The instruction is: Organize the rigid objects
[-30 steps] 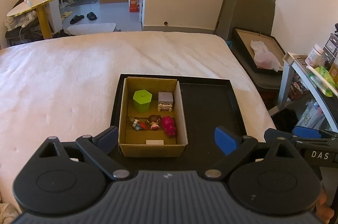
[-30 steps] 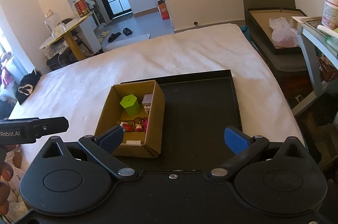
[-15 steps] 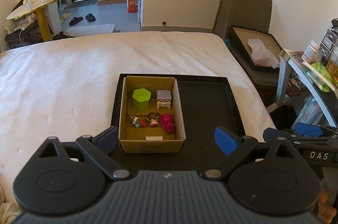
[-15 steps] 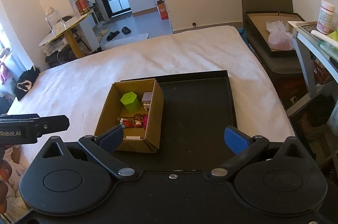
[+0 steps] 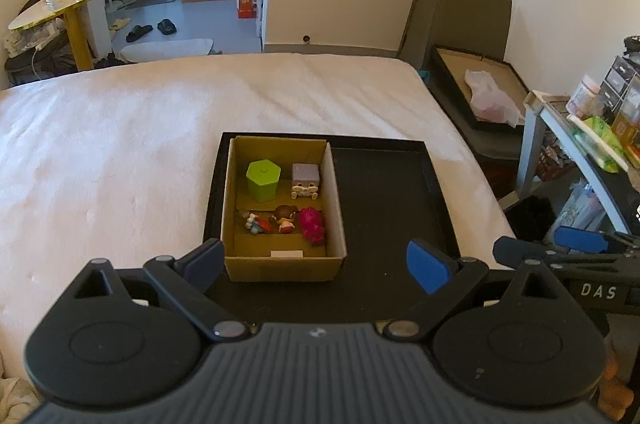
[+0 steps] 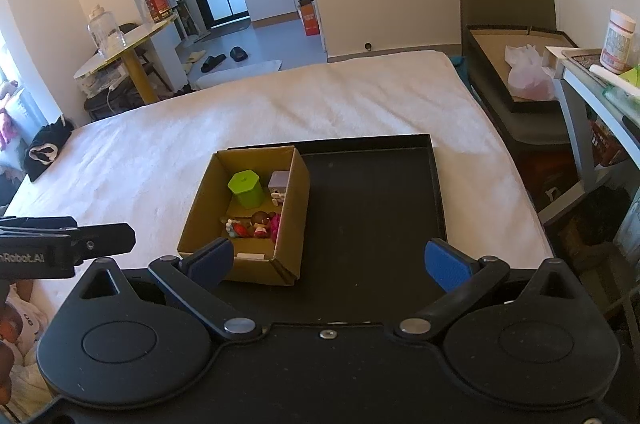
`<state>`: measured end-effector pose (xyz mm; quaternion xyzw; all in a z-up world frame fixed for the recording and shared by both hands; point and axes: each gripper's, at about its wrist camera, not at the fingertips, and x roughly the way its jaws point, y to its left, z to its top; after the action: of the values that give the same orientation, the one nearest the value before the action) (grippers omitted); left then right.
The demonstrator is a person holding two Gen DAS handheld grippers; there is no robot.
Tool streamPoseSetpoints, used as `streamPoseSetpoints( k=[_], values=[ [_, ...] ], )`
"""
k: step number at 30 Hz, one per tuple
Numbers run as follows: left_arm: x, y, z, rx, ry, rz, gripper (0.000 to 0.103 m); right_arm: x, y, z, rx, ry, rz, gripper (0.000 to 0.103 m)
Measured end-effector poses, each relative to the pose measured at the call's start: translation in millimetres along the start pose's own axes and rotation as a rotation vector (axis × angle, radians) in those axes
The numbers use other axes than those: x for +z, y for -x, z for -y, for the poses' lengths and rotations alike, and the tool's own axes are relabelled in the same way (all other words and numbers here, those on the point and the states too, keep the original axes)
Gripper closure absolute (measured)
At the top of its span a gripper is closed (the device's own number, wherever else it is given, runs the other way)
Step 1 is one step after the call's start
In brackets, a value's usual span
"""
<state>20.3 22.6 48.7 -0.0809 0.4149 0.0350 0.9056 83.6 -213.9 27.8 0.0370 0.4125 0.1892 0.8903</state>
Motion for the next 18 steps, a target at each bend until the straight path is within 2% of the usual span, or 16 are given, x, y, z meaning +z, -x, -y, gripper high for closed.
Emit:
streamPoseSetpoints(
  k=[18],
  values=[
    [0.4, 3.4, 2.7, 0.013, -0.007, 0.008, 0.006, -1.8, 2.9, -1.7, -0.009, 0.003, 0.011, 0.000]
  ],
)
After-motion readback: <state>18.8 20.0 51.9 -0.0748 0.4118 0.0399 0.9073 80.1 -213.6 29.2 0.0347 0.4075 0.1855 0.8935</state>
